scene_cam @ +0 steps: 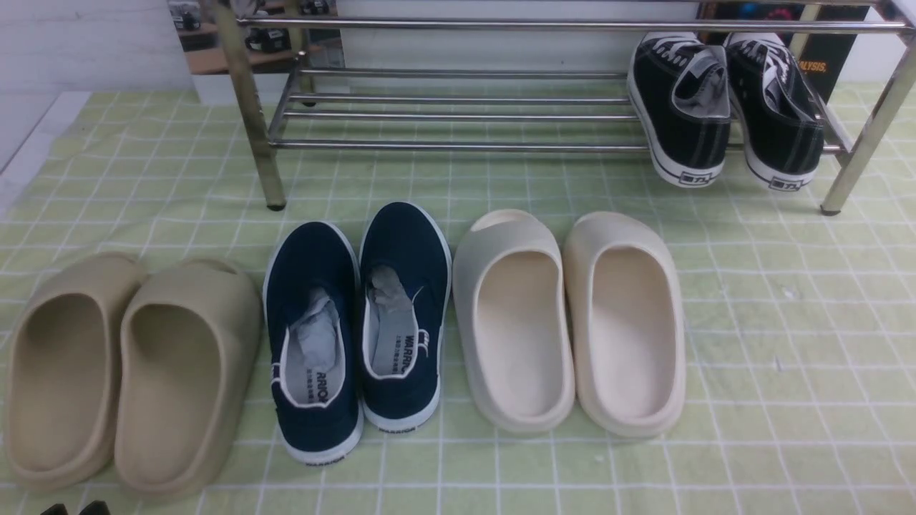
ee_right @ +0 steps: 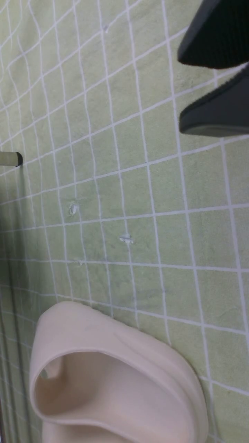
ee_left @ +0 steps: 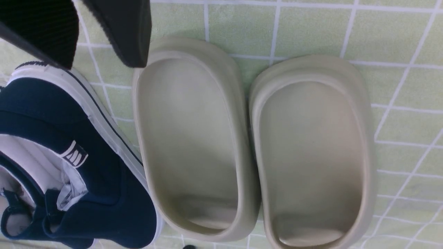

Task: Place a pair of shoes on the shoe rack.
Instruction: Use the left arm to grab the shoe closest to it

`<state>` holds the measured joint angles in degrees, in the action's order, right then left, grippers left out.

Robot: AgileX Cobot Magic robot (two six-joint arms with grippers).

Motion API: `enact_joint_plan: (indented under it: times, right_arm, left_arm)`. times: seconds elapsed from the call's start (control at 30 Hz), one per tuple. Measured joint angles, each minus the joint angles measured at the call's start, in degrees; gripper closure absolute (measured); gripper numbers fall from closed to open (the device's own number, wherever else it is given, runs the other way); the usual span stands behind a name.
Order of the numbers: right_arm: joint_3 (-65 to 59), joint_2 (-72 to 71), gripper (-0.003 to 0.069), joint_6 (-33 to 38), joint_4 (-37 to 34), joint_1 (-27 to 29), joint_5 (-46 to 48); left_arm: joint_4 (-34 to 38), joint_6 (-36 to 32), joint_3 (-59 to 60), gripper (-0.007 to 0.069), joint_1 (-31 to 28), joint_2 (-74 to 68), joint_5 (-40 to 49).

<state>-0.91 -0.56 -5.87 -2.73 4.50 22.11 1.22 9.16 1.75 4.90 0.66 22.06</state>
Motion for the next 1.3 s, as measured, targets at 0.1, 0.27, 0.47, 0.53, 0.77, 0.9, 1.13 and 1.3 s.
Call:
enact_joint_plan:
  times: [0.1,0.27,0.47,0.53,0.77,0.9,1.13,1.3]
  right_arm:
    - [0.0,0.0,0.0419,0.0,0.0,0.0,0.0]
    - [0.0,0.0,0.0419,0.0,0.0,0.0,0.0]
    - [0.0,0.0,0.0419,0.0,0.0,0.0,0.0]
    - [0.0,0.0,0.0419,0.0,0.0,0.0,0.0]
    - [0.0,0.0,0.0419,0.0,0.0,0.0,0.0]
    - [0.0,0.0,0.0419,0.0,0.0,0.0,0.0]
    - [0.0,0.0,0.0419,0.0,0.0,0.0,0.0]
    - [0.0,0.0,0.0419,0.0,0.0,0.0,0.0]
  left_arm:
    - [0.0,0.0,0.0,0.0385,0.0,0.0,-0.5]
    - [0.0,0.0,0.0,0.0385,0.0,0.0,-6.2]
    - [0.0,0.0,0.0,0.0385,0.0,0.0,-16.3]
    - [-0.2,-0.1,0.0,0.0385,0.0,0.0,-20.1]
    - [-0.3,-0.4,0.0,0.0385,0.0,0.0,-35.0]
    - [-0.2,1.4,0.0,0.0385,0.0,0.0,-42.4]
    - [0.9,12.5,0.0,0.0385,0.0,0.0,-54.5]
    - [2.9,17.6,-0.1,0.0385,0.0,0.0,-60.0]
